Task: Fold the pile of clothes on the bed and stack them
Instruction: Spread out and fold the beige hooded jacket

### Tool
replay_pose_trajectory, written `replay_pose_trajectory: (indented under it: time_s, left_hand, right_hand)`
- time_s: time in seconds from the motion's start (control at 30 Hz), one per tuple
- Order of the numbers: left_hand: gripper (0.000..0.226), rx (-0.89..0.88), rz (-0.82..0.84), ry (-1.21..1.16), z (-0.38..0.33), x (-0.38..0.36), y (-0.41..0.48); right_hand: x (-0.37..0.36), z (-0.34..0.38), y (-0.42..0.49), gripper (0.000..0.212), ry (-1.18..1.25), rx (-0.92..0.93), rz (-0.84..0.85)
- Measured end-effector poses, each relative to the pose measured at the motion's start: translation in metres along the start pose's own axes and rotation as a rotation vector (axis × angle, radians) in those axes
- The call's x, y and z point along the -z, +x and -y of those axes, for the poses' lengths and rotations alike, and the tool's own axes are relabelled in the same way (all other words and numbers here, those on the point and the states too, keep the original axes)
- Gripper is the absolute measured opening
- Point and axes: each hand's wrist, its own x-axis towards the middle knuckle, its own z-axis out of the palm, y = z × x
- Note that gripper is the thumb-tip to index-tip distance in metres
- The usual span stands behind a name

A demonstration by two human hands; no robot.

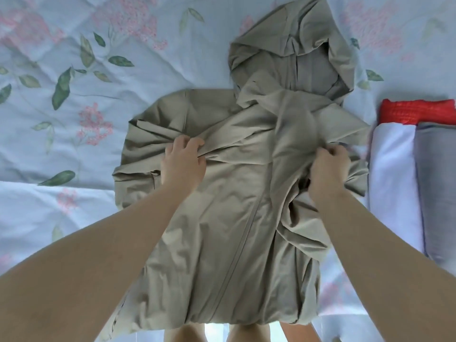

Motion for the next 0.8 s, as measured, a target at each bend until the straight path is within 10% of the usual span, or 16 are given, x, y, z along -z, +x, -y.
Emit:
replay_pose_trajectory:
  time_s: [0.27,0.43,0.63,0.8]
  left_hand:
    - [0.064,-0.144,0.221,-0.229,-0.077,-0.017,0.015]
    - [0.077,0.083,0.2,-0.447,-0.087,-0.022,0.026]
    - [0.034,0.054,0.139,-0.215,-0.066,-0.018,0.038]
    - [0.011,-0.202,0.101,-0.11,-0.056,-0.018,0.018]
  right_hand:
    - [0.115,0.004,0.023,0.017,0.135,-0.176,-0.764]
    - [0.09,0.011,-0.007,0.02,-0.169,0.231,-0.386]
    - [0.019,0.014,-0.022,0.009,-0.076,-0.046,0.269]
    - [0.006,0.019,-0.027,0.002,0.037,-0.104,0.278]
